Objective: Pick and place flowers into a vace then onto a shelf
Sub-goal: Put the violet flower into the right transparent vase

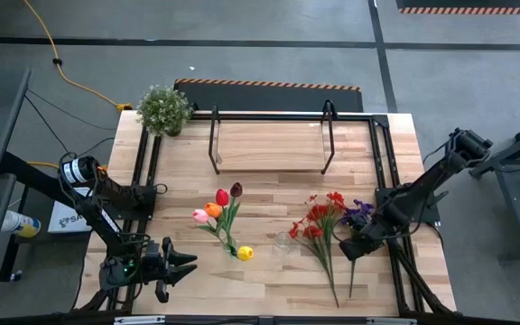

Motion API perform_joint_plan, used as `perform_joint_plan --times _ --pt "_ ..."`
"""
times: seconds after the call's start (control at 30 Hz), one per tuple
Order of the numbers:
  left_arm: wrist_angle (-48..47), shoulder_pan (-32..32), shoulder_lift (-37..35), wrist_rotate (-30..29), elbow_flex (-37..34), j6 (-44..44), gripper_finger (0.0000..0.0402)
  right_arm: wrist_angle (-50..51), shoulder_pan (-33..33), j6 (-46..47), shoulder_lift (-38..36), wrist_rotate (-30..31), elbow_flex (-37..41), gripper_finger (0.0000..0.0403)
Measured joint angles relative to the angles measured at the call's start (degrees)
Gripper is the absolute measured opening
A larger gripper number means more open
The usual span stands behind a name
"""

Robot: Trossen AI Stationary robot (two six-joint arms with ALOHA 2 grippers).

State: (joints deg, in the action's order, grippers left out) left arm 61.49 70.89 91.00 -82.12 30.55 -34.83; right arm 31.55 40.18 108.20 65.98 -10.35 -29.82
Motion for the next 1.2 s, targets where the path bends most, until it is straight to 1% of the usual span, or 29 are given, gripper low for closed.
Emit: perform_joint_plan --times 0.23,0.33,0.47,0.57,0.7,0.9,0.97,1.03,1.1,1.2 --pt "0.0 0.0 0.0 -0.1 0.0 0.0 0.0163 -2.2 0.0 0.4 6.8 -0.7 0.0 0.0220" --pt "0.0 0.0 0.0 -0.5 0.0 0.0 0.0163 -4.0 -0.2 0.0 10.5 0.9 -0.3 0.0220" --pt "-0.1 0.0 0.0 -1.9 0.0 0.0 0.0163 -4.4 -1.5 0.0 14.5 -0.7 -0.6 0.0220" --pt "-0.1 0.0 0.0 -2.3 0.0 0.0 0.0163 -3.9 -2.1 -0.3 15.7 -0.8 -0.7 0.0220" --pt "-0.1 0.0 0.0 -2.4 0.0 0.0 0.0163 -1.7 -3.1 -0.4 15.7 -0.5 -0.7 0.0220" --pt "-0.3 0.0 0.0 -2.4 0.0 0.0 0.0163 -0.9 -4.7 -0.8 15.6 -0.9 -0.5 0.0218" --pt "-0.4 0.0 0.0 -2.4 0.0 0.0 0.0163 -0.8 -5.0 -0.6 15.6 -1.3 -0.4 0.0209" --pt "-0.4 0.0 0.0 -2.4 0.0 0.0 0.0163 -0.6 -5.2 -0.6 15.7 -1.7 -0.4 0.0192" --pt "-0.4 0.0 0.0 -2.4 0.0 0.0 0.0163 -0.3 -5.2 -0.5 15.7 -2.0 -0.3 0.0167" --pt "-0.4 0.0 0.0 -2.4 0.0 0.0 0.0163 -0.2 -5.1 -0.7 15.7 -2.4 -0.3 0.0117"
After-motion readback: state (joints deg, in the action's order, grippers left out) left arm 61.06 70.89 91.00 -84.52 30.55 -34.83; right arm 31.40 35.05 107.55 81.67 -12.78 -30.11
